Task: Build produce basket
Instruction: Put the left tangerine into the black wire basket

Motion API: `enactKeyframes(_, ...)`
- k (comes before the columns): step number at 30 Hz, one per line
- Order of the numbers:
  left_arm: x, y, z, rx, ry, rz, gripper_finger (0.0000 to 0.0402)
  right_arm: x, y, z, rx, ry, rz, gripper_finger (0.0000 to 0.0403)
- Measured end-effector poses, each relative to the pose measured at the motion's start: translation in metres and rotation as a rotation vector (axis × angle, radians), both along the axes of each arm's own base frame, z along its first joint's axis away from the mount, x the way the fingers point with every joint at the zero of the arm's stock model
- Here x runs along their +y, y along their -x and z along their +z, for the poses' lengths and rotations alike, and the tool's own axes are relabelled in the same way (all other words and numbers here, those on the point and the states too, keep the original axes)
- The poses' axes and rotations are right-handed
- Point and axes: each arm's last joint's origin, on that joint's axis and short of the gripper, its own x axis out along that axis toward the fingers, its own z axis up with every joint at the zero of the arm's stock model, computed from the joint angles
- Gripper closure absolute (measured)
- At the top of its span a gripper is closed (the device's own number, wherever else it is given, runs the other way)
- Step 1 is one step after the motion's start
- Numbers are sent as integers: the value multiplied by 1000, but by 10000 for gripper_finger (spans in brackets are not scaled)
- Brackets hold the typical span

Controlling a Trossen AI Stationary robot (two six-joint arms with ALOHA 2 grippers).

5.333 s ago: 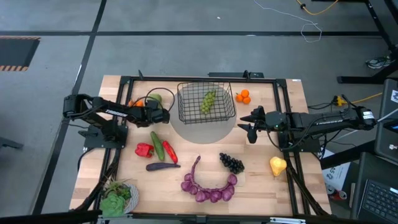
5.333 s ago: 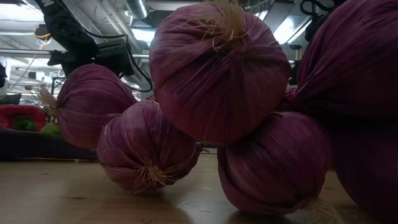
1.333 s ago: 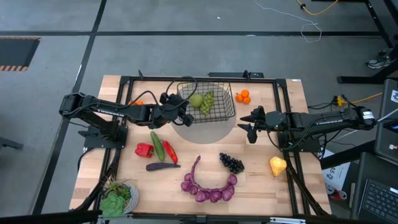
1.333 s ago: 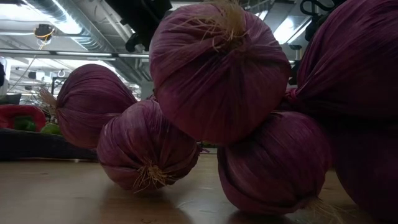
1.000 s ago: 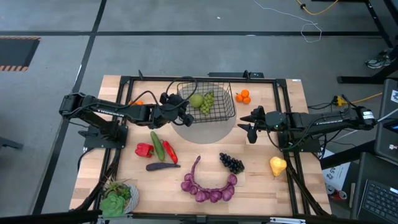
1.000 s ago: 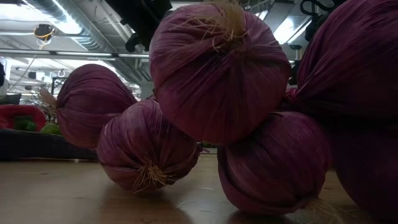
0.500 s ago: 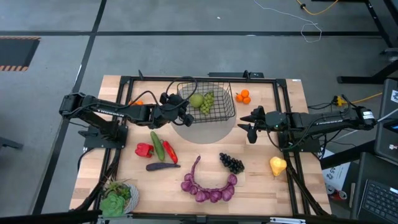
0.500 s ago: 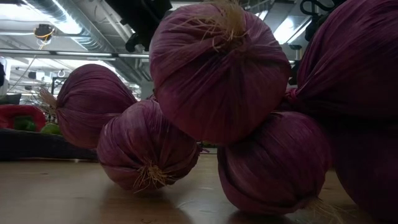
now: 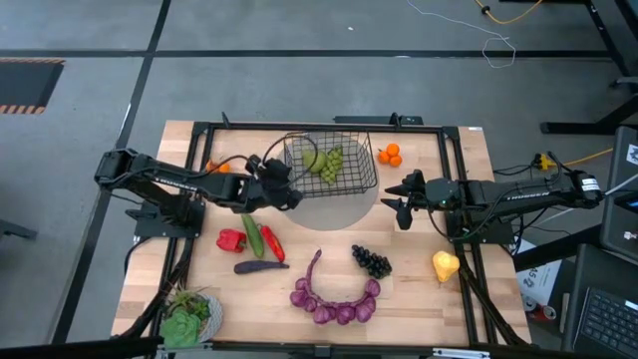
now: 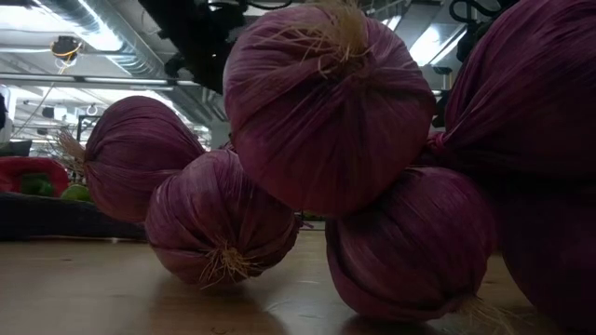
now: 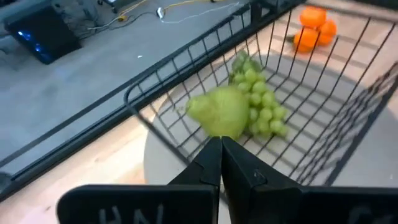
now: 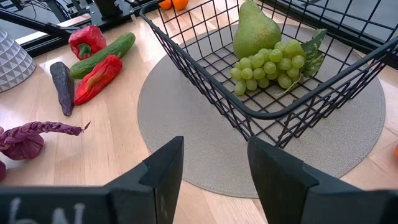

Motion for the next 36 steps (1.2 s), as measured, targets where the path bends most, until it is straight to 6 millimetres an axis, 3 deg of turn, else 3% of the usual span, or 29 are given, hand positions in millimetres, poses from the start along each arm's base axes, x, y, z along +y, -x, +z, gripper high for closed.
enactKeyframes(4,-10,8,-5,13,-20,59,400,0,0,0,0,0,0,221)
enactKeyframes(8,-11,23,-3,-99,-37,228,401,0,0,0,0,0,0,221)
enactKeyframes(13,18,44,-9,-90,21,437,401,0,0,0,0,0,0,221)
enactKeyframes(18,61,65,-20,-9,273,684,401,0,0,0,0,0,0,221)
enactKeyframes(21,77,67,-29,34,365,759,400,0,0,0,0,0,0,221)
enactKeyframes(28,91,65,-41,95,296,828,400,0,0,0,4,-6,-3,221)
enactKeyframes(36,91,68,-57,241,281,897,400,0,0,-1,0,-30,-17,221)
